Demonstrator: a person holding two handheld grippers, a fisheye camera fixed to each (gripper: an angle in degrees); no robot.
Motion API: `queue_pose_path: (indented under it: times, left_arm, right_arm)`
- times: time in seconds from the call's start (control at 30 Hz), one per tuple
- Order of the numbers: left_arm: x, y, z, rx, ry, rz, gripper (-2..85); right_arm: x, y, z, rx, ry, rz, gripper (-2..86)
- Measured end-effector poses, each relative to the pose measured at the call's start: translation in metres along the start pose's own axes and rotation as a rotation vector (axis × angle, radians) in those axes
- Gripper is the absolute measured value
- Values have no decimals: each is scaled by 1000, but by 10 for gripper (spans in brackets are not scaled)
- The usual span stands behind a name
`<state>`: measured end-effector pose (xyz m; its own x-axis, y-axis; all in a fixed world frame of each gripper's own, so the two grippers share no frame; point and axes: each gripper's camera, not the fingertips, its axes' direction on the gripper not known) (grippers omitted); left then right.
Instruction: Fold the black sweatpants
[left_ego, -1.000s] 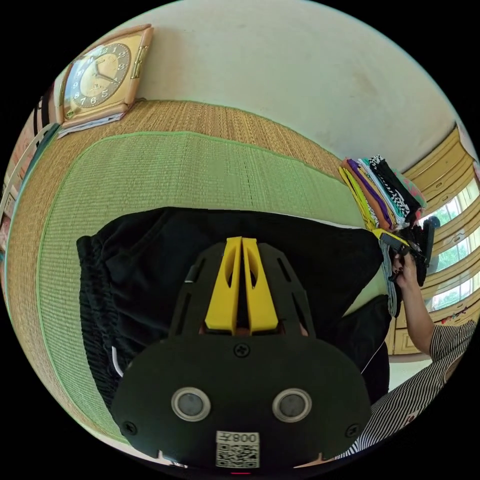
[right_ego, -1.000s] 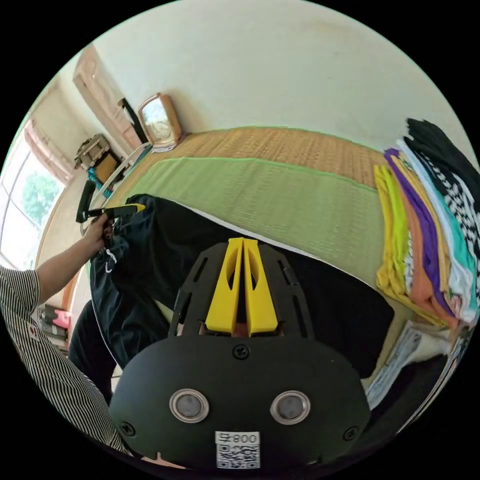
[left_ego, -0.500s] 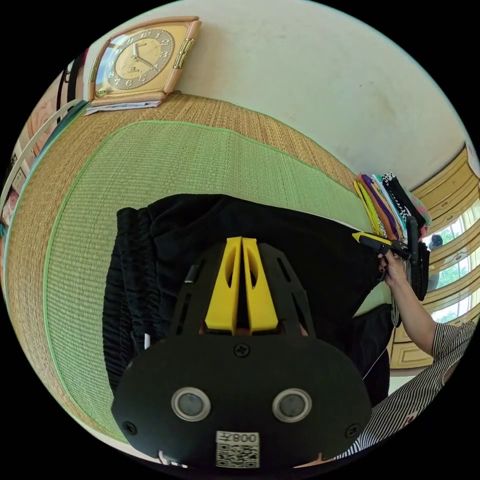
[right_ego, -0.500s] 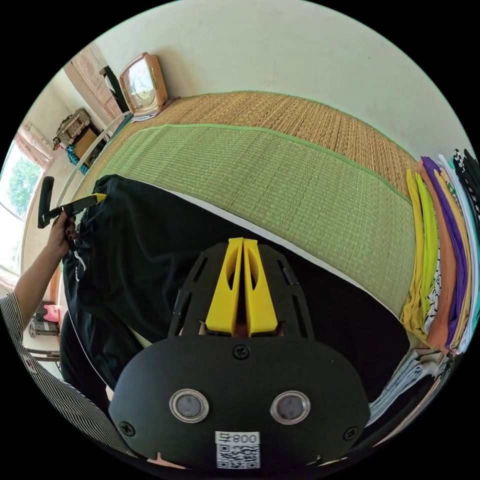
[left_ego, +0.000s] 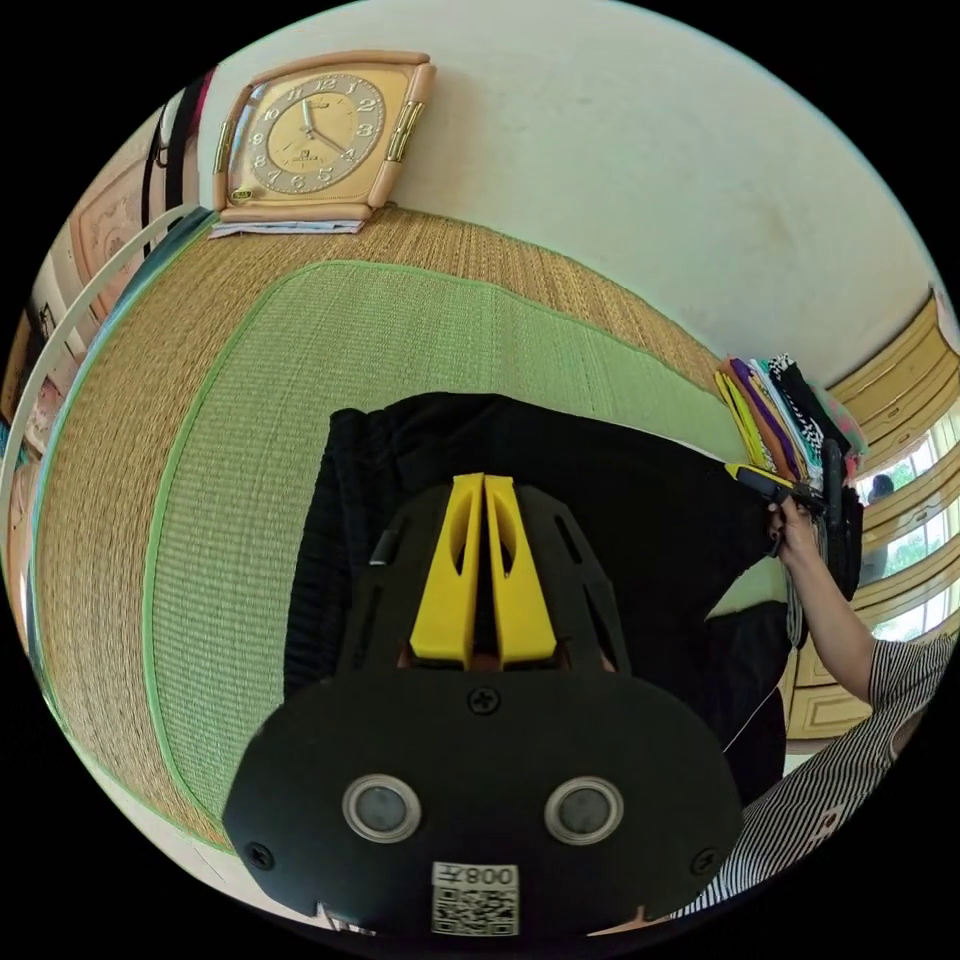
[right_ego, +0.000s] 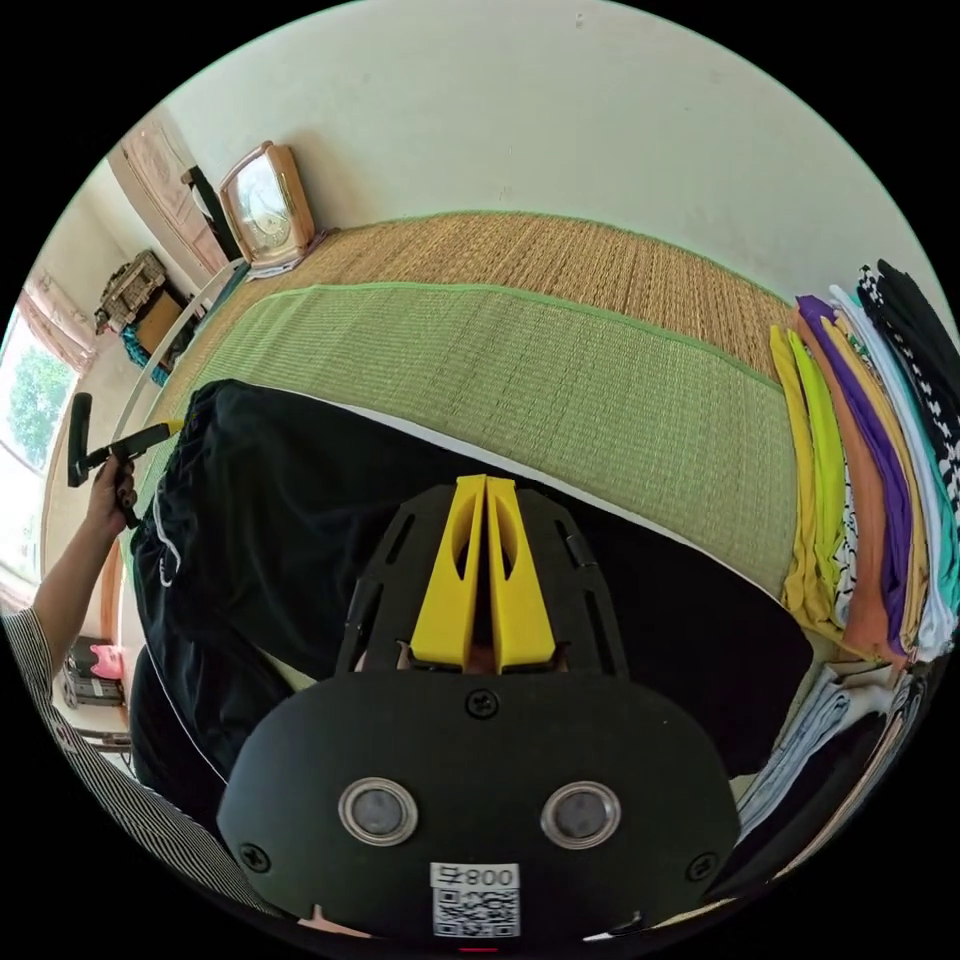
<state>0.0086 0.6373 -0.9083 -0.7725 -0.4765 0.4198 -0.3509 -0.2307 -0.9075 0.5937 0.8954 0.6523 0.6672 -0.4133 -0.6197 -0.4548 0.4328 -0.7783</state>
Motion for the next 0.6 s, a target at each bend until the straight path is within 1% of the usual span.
queue_pose_path:
  times: [0.1, 0.13, 0.17, 0.23, 0.3, 0.37, 0.43, 0.47, 0.53, 0.6]
  left_arm:
    - [-3, 43, -26, -7, 19, -18, 11]
    - [-3, 52, -30, -12, 26, -27, 11]
    - [-4, 71, -36, -29, 29, -39, 11]
    - [-6, 97, -40, -71, 21, -92, 9]
    - [-9, 122, -38, -142, 27, -143, 6]
    - [-9, 133, -35, -190, -30, -164, 4]
    - [-9, 139, -35, -193, -24, -172, 3]
    - [-8, 141, -35, -201, -11, -178, 2]
    - [-5, 142, -36, -205, -17, -176, 2]
    - [6, 139, -36, -211, -48, -161, 1]
  right_arm:
    - [-26, 16, -21, 45, -124, -54, 1]
    - [-46, 27, -27, 51, -196, -108, 1]
    - [-72, 39, -29, 28, -260, -178, 1]
    - [-113, 60, -27, -23, -322, -277, 1]
    - [-150, 81, -19, -89, -342, -344, 1]
    - [-183, 105, 0, -200, -311, -400, 0]
    - [-195, 120, 16, -290, -273, -396, 0]
    - [-195, 127, 13, -241, -276, -367, 0]
    - [-194, 129, 14, -295, -325, -325, 0]
    - [-194, 133, 11, -302, -309, -321, 0]
